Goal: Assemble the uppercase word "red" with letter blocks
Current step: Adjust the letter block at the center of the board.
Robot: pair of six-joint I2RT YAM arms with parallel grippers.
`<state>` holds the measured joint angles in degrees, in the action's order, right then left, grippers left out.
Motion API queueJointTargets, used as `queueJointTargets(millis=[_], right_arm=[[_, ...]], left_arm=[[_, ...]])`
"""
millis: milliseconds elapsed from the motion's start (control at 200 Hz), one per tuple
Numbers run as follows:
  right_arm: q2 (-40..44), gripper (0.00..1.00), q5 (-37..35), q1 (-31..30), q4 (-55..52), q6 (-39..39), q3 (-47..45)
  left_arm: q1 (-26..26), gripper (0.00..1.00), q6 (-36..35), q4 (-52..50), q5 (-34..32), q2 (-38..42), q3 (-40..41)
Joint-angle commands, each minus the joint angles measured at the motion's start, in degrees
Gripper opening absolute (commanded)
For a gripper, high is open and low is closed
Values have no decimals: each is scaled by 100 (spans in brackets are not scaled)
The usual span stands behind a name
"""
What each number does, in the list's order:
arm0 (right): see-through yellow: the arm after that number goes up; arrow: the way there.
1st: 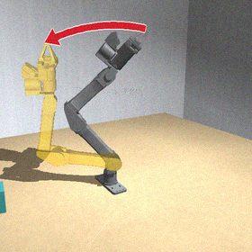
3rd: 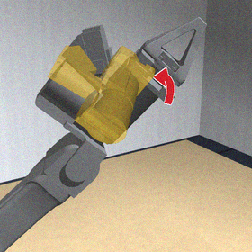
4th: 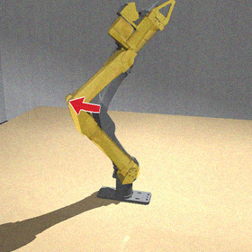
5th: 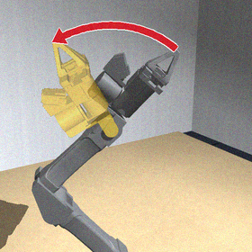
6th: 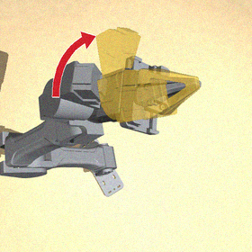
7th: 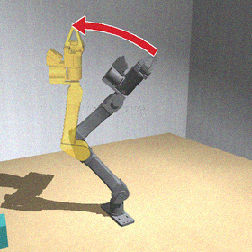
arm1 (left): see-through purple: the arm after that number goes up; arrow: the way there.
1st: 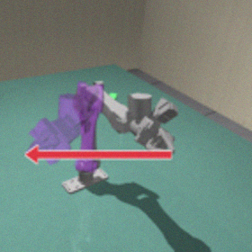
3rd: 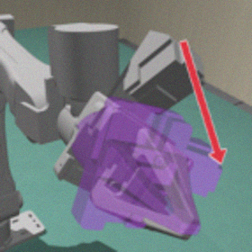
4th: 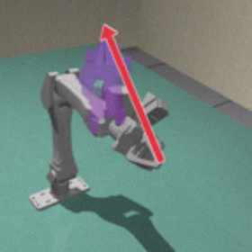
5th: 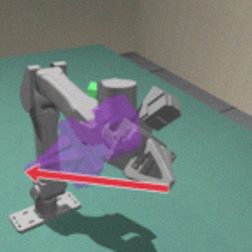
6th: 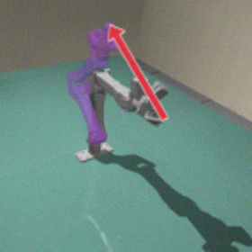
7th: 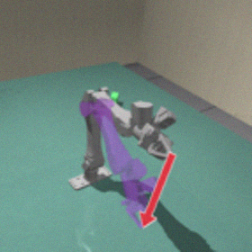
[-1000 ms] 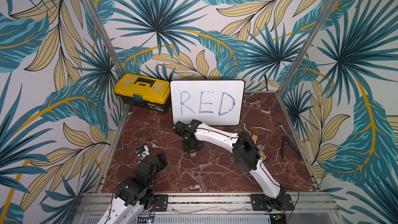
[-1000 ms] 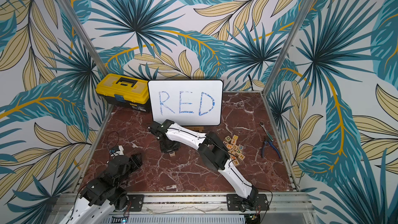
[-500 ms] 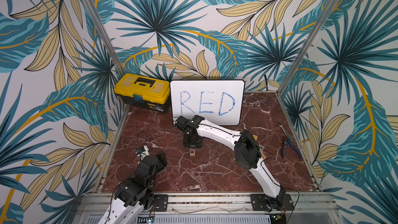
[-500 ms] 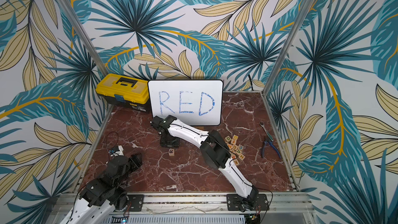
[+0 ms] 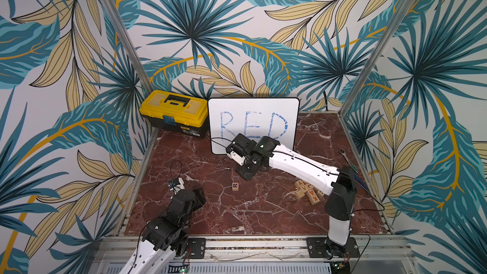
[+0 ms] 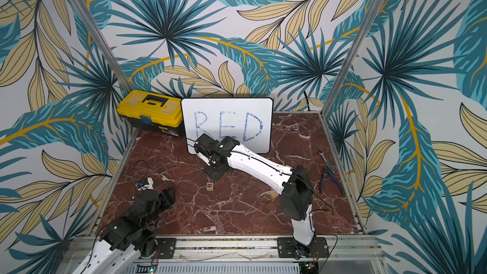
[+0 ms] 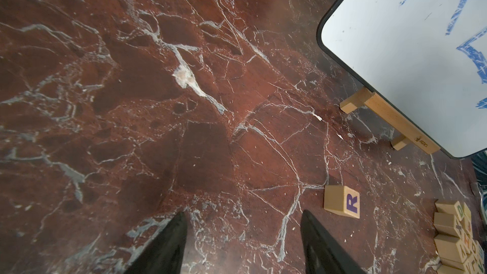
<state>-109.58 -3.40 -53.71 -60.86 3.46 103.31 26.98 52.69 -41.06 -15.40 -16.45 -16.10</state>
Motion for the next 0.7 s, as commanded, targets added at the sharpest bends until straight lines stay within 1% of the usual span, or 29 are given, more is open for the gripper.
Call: queueJointTargets(millis=[0, 125, 245, 366, 696], right_arm=[[-330, 52, 380, -17, 487, 1394, -415], [-511, 52, 783, -31, 944, 1681, -669], [-808, 52, 630, -38, 878, 1904, -529], [-966, 52, 622, -66, 860, 2152, -472], [-1436, 52, 726, -69, 1124, 2009, -201]], left_arm=[[-26, 69, -121, 83, 2, 16, 127], [-26, 69, -40, 45, -82, 106, 189], [-26, 69, -29, 37, -109, 98, 177], [-26, 69, -4, 43, -161, 67, 177], [-26, 69, 10, 28, -183, 67, 168]])
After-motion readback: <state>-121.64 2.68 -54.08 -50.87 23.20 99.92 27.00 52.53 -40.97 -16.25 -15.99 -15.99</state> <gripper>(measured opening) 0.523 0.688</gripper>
